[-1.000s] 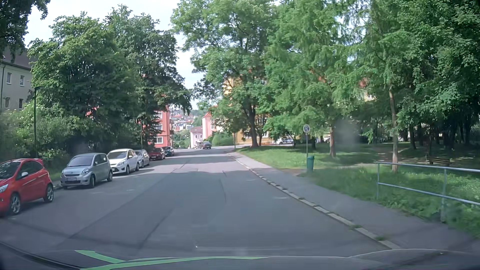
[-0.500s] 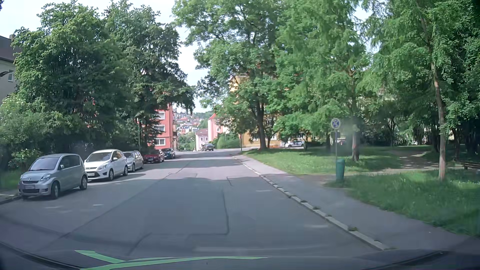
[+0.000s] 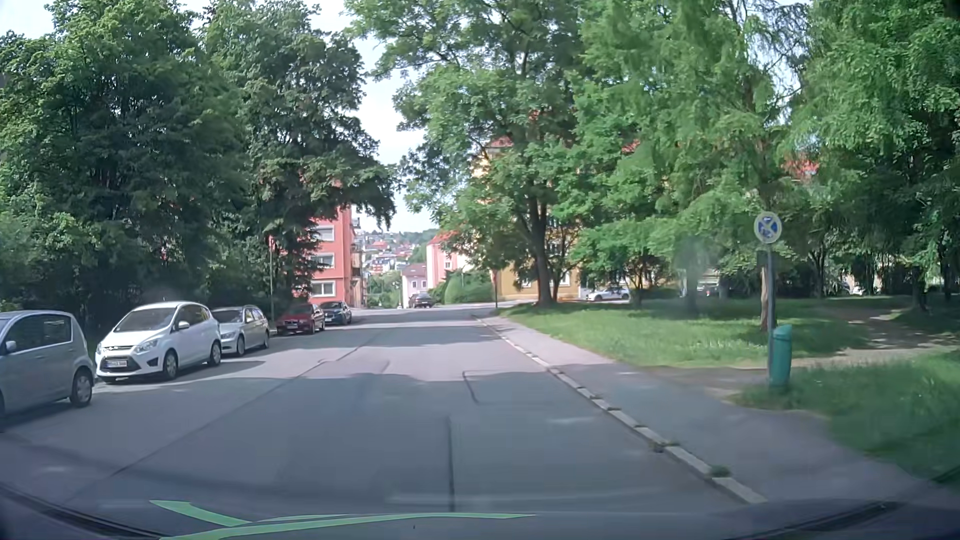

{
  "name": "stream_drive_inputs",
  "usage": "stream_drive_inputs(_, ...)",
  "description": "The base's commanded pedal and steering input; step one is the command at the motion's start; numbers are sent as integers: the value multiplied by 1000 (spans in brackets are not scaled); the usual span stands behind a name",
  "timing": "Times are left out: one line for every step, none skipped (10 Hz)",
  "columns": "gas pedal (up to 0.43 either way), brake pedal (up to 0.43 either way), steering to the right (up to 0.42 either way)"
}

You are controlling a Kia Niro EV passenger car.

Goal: Follow the waypoints while adhering to traffic rules and regulations

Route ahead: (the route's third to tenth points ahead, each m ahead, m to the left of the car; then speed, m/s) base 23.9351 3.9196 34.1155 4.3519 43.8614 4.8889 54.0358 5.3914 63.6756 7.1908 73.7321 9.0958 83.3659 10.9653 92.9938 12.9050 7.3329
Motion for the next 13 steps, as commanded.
stream_drive_inputs(0,0,-23)
stream_drive_inputs(0,0,-21)
stream_drive_inputs(0,0,-20)
stream_drive_inputs(0,0,-20)
stream_drive_inputs(0,0,-20)
stream_drive_inputs(0,0,-20)
stream_drive_inputs(0,0,-19)
stream_drive_inputs(0,0,-19)
stream_drive_inputs(0,0,-19)
stream_drive_inputs(0,0,-17)
stream_drive_inputs(0,0,-17)
stream_drive_inputs(0,0,-17)
stream_drive_inputs(0,0,-16)
